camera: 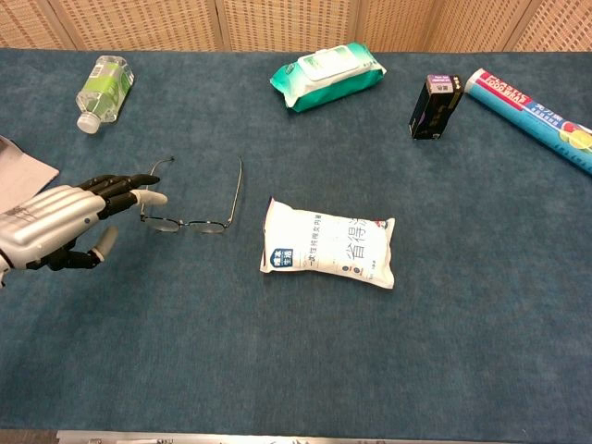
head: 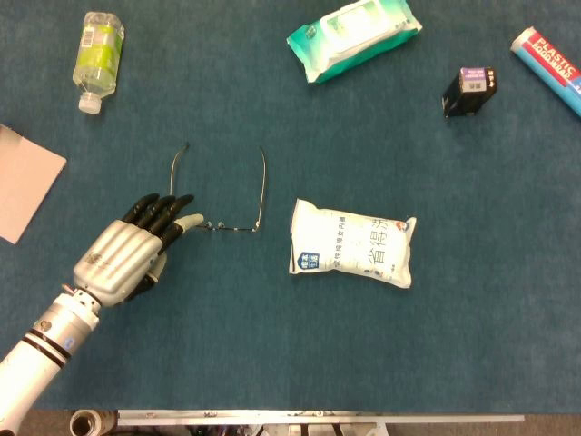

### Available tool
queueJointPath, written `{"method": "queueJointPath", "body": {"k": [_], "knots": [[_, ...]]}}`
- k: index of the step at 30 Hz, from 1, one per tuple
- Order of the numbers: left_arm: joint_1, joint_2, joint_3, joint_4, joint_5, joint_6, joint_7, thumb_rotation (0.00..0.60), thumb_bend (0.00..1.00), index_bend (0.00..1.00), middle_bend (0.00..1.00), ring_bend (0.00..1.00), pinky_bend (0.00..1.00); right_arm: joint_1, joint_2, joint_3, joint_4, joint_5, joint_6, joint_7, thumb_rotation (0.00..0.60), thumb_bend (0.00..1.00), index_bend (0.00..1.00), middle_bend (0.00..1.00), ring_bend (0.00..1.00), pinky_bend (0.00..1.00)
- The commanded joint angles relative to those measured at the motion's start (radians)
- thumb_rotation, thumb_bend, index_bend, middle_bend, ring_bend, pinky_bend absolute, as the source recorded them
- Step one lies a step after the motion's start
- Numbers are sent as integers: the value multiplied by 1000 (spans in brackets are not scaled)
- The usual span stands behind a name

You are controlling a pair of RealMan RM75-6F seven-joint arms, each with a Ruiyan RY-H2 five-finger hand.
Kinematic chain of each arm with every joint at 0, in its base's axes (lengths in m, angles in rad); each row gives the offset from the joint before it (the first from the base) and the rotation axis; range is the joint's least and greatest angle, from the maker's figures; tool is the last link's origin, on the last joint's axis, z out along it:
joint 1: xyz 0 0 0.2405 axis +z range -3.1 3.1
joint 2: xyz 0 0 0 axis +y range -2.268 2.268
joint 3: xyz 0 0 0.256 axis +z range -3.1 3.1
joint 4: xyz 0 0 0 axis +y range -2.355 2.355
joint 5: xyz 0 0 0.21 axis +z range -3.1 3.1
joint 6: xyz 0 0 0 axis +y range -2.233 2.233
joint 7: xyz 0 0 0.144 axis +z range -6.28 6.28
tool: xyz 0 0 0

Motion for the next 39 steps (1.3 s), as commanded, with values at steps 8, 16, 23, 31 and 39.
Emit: {"method": "queueJointPath", "body": {"k": [8, 16, 23, 31, 39], "knots": [[-1, -8, -3, -31, -41, -54, 115, 600, 803, 75, 0, 0, 3, 0, 2, 0, -2, -2, 1, 3, 600, 288, 603, 388, 257, 288], [3, -49, -28, -12, -64, -48, 234, 600, 803, 52, 0, 0, 2, 0, 3, 0, -2, -1, -1, 3, 600, 288, 603, 389, 257, 288], [-4, -74, -44, -4, -99, -72, 281, 600, 803, 40, 0, 0, 1, 0, 5, 1, -3, 1, 0, 6, 600, 288, 603, 389, 257, 288], [-6, -79, -42, -7, -121, -88, 330, 600, 803, 40, 0, 0, 0, -2, 6, 1, -3, -1, 3, 7, 600, 289, 603, 389, 257, 288], [0, -83, -35, -2, -125, -88, 348, 600, 803, 40, 0, 0, 0, -1, 6, 0, -4, -1, 0, 5, 600, 288, 603, 388, 257, 288]]}}
